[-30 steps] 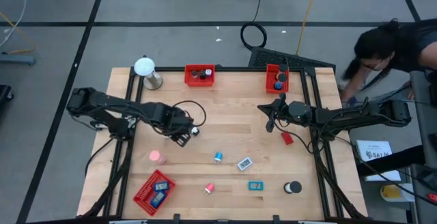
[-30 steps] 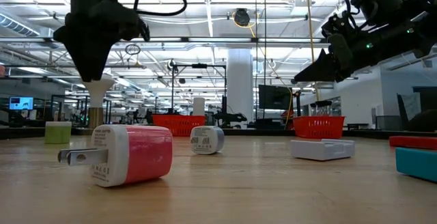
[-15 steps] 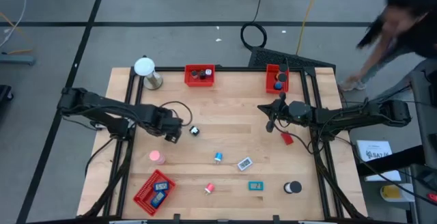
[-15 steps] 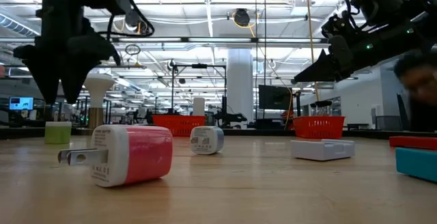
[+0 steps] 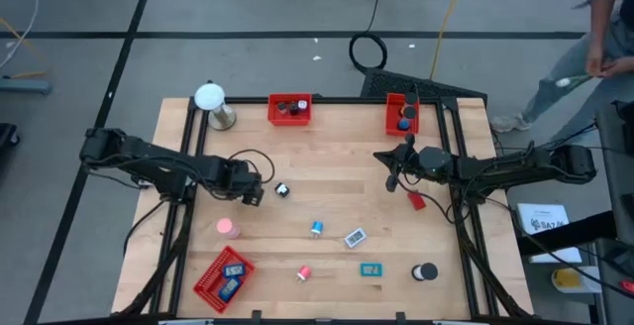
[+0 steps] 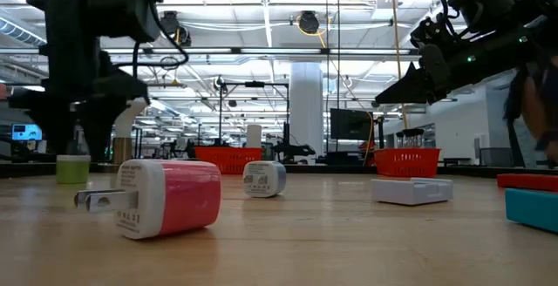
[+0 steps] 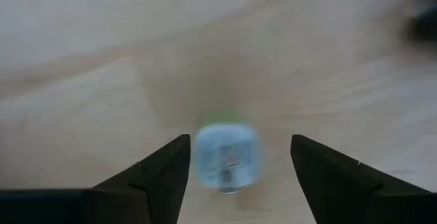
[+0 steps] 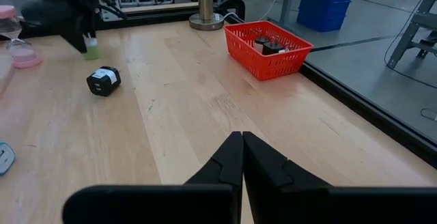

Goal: Pick & Place Office items
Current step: Put the green charger adapter into the top left red basket

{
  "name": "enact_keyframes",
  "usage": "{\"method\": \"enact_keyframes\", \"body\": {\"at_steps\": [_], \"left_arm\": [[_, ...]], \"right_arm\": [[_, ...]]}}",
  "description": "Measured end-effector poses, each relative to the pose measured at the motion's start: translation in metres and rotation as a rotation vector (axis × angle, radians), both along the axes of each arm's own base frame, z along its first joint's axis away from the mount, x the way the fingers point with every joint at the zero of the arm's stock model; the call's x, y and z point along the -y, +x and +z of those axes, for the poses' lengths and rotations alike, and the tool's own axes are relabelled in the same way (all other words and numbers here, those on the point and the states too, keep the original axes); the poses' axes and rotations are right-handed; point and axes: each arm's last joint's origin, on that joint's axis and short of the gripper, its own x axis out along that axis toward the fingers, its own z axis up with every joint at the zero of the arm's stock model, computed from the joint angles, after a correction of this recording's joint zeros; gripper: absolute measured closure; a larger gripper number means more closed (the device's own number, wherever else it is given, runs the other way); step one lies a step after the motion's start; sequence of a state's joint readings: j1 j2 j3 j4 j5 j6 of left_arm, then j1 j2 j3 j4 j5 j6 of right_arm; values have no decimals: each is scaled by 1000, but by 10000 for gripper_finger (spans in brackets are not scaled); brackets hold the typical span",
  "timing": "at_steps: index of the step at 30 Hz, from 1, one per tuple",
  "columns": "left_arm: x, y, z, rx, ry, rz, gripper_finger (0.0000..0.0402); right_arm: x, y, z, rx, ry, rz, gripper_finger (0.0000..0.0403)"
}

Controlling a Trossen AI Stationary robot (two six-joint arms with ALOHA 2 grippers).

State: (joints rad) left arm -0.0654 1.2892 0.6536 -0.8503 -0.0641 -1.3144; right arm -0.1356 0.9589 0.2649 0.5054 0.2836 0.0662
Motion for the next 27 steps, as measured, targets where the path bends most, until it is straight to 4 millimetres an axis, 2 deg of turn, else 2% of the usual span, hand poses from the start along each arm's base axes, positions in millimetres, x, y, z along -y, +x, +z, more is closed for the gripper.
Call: {"method": "enact_keyframes", "body": {"at_steps": [4,13,17,21,27], "left_arm": [[-1,-2,-2,-20,7,1,164],[-1,-1,0,-20,0,-66,255],[-7,6,9,1,9,-124,264],[-26,16,28,29,88,-175,265],[-76,30,72,114,224,-247,267]], "right_arm": [[0,0,0,-2,0,0,403],[0,0,0,-2,0,-1,403],[0,0,0,-3,0,-1,403],[0,0,0,-3,0,-1,403],[0,0,0,-3,0,-2,403]]}}
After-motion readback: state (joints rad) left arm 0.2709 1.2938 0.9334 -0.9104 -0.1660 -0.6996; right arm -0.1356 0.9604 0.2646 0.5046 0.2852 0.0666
